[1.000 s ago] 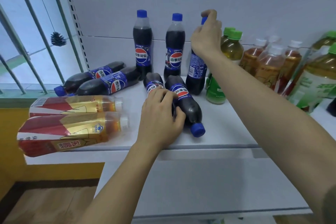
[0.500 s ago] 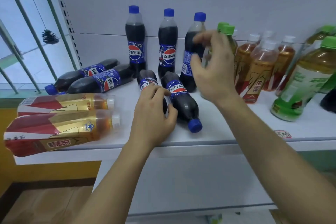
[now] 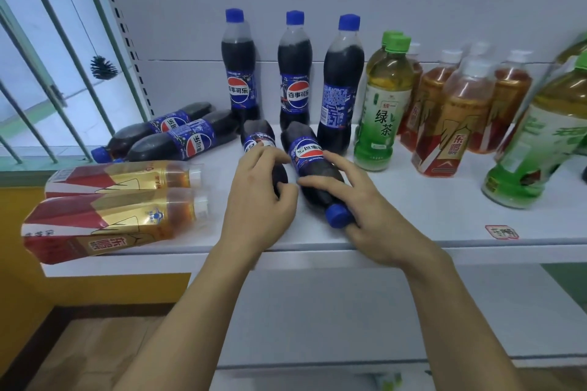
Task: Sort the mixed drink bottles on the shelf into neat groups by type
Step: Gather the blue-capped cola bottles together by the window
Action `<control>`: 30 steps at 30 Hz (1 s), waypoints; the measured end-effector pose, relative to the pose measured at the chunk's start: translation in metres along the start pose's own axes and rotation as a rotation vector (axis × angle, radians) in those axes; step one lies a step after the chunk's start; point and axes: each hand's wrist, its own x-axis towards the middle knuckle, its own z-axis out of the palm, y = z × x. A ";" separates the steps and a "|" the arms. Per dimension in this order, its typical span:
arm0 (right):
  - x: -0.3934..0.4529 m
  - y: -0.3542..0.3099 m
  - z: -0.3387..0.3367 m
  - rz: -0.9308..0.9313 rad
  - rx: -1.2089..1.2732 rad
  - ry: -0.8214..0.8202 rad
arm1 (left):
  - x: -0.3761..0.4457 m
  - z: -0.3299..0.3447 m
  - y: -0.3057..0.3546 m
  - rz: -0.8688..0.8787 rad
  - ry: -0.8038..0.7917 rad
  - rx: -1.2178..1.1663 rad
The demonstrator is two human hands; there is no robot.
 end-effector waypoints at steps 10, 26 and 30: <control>0.008 -0.021 -0.025 -0.202 0.069 0.255 | -0.001 -0.004 0.002 -0.028 0.093 -0.036; 0.172 -0.064 -0.085 0.105 -0.283 0.419 | 0.000 -0.003 0.002 -0.056 0.060 -0.010; 0.164 -0.058 -0.084 0.046 -0.365 0.494 | 0.000 -0.002 0.001 -0.033 0.069 -0.029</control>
